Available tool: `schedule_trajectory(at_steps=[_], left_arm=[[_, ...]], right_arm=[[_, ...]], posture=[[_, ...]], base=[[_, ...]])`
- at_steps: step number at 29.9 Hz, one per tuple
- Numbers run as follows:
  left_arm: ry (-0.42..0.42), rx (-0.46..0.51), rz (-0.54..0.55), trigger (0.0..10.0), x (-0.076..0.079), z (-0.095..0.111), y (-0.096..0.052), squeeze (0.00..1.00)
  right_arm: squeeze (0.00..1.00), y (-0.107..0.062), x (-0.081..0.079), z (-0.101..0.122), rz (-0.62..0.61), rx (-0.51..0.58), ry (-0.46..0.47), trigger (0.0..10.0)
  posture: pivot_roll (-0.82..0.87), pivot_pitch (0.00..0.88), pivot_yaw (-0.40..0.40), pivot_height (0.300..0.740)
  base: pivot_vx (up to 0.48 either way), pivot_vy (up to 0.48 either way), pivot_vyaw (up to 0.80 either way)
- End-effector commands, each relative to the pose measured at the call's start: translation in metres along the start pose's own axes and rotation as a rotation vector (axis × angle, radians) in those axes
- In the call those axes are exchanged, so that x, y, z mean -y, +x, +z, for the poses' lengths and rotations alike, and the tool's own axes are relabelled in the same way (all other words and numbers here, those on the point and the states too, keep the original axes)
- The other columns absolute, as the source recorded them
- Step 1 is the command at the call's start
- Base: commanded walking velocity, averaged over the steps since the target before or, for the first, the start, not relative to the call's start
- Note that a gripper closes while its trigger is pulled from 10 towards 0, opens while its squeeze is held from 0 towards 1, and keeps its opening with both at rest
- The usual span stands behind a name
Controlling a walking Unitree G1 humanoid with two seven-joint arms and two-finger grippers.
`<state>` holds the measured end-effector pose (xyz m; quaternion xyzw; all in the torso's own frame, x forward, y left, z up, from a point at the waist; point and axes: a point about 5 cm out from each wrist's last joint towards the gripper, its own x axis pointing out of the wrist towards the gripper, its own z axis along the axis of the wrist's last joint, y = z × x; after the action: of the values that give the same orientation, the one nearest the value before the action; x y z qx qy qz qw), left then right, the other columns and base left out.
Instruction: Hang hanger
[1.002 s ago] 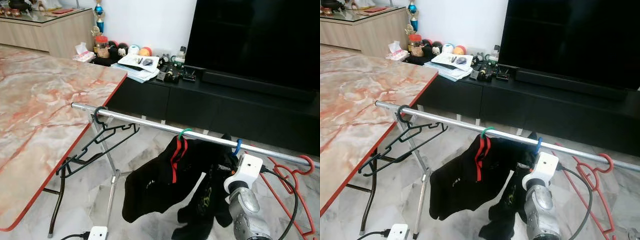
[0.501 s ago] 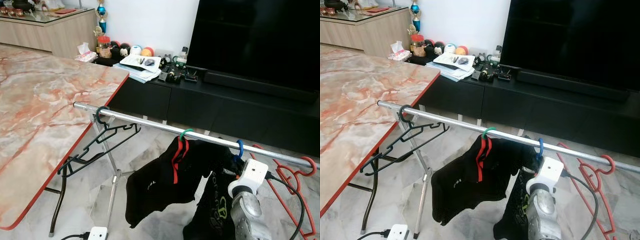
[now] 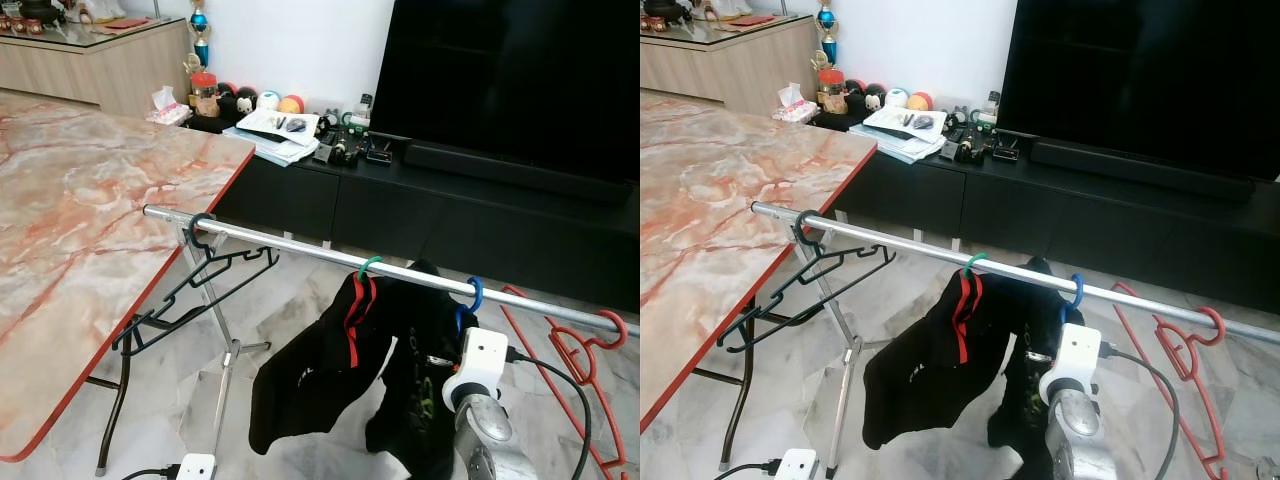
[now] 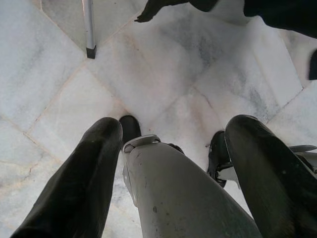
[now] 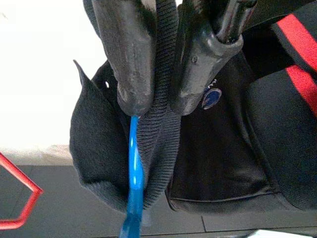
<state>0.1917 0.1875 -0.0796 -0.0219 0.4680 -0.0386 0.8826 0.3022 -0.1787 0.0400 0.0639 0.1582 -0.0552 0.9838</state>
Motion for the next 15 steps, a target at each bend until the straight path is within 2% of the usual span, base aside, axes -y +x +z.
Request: schedule_trajectory(at_steps=[1, 5, 15], left_arm=[[0.016, -0.019, -0.006, 10.0, 0.0010, -0.0023, 0.0001, 0.00], [0.016, -0.020, -0.007, 10.0, 0.0011, -0.0024, 0.0001, 0.00], [0.015, -0.019, -0.006, 10.0, 0.0010, -0.0022, 0.0001, 0.00]], right_arm=[[0.00, -0.0009, -0.0003, 0.0040, 0.020, 0.031, -0.007, 10.0], [0.00, -0.0008, -0.0025, 0.0078, 0.050, 0.057, -0.026, 10.0], [0.00, 0.0014, -0.0083, 0.0018, 0.105, 0.028, -0.055, 10.0]], posture=[[0.10, 0.000, -0.084, 0.740], [0.10, 0.000, -0.084, 0.740], [0.11, 0.000, -0.083, 0.740]], base=[[0.000, 0.000, 0.00], [0.000, 0.000, 0.00], [0.000, 0.000, 0.00]])
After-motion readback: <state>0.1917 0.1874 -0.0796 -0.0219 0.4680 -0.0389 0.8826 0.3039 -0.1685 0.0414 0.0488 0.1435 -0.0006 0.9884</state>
